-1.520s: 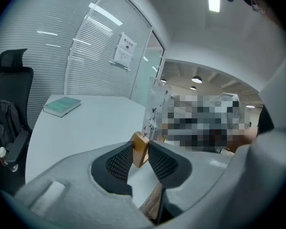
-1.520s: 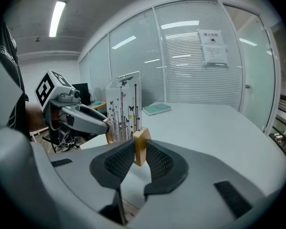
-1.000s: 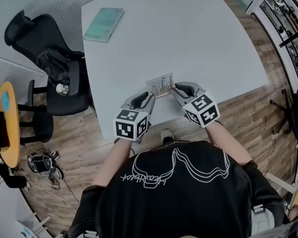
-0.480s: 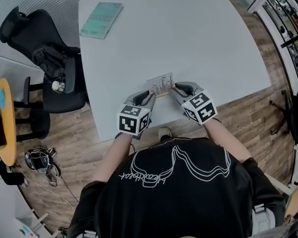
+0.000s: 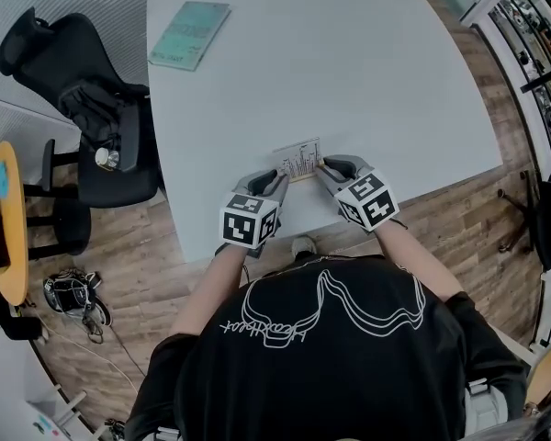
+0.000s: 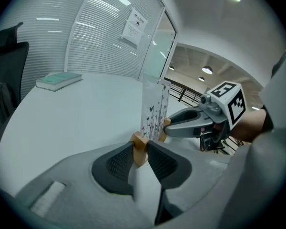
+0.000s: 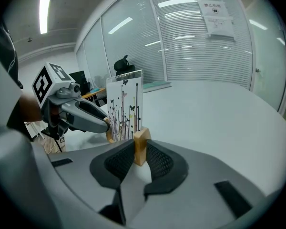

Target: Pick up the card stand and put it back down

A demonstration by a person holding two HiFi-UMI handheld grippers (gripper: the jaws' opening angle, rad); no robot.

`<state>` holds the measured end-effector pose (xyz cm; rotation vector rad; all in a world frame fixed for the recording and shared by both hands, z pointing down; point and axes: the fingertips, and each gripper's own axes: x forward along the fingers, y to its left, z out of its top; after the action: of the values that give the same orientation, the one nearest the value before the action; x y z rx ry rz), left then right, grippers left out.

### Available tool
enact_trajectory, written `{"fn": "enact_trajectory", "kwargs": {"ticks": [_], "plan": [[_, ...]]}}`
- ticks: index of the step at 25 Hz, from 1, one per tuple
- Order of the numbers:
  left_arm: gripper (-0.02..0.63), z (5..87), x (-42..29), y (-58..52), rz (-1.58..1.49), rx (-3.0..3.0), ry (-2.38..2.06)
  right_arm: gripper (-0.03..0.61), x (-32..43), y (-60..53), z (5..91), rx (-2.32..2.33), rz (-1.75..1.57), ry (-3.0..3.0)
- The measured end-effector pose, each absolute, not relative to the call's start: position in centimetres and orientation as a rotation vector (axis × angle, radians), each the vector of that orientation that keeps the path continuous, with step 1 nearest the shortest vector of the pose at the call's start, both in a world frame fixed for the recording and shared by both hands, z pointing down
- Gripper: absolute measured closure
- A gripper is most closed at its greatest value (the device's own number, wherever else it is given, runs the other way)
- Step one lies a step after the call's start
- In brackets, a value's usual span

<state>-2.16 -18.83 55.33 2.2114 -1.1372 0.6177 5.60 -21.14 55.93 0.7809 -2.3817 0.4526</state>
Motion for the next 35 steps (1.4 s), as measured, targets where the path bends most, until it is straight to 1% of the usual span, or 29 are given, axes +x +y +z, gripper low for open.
{"fn": "enact_trajectory", "kwargs": {"ticks": [12, 15, 17, 20, 26, 28, 33, 35], "plan": [[0.512, 55.8, -2.3, -18.6, 0.63, 2.218, -1.141, 0.492, 5.5, -21.0, 56.7, 0.811, 0.477, -2.341], [0.511, 55.6, -2.5, -18.4, 0.597, 2.201, -1.151, 0.468, 5.6, -21.2, 56.4, 0.867, 0.516, -2.343], [0.495, 55.4, -2.9, -18.3, 0.57, 2.183, -1.153, 0.454, 5.8, -21.4, 56.0, 0.897, 0.543, -2.351], [0.477, 54.7, -3.5, -17.6, 0.531, 2.166, -1.146, 0.445, 6.2, -21.2, 54.9, 0.949, 0.583, -2.369], [0.477, 50.9, -3.9, -15.5, 0.429, 2.195, -1.108, 0.446, 6.5, -19.5, 50.2, 1.038, 0.635, -2.482], [0.477, 49.2, -3.6, -14.5, 0.401, 2.231, -1.1, 0.465, 6.4, -18.4, 48.3, 1.051, 0.651, -2.546], [0.479, 44.5, -3.3, -10.6, 0.264, 2.289, -1.048, 0.553, 5.0, -13.6, 43.6, 1.002, 0.676, -2.709], [0.482, 42.6, -3.4, -9.2, 0.215, 2.319, -1.023, 0.568, 4.3, -11.6, 42.0, 0.969, 0.642, -2.749]]}}
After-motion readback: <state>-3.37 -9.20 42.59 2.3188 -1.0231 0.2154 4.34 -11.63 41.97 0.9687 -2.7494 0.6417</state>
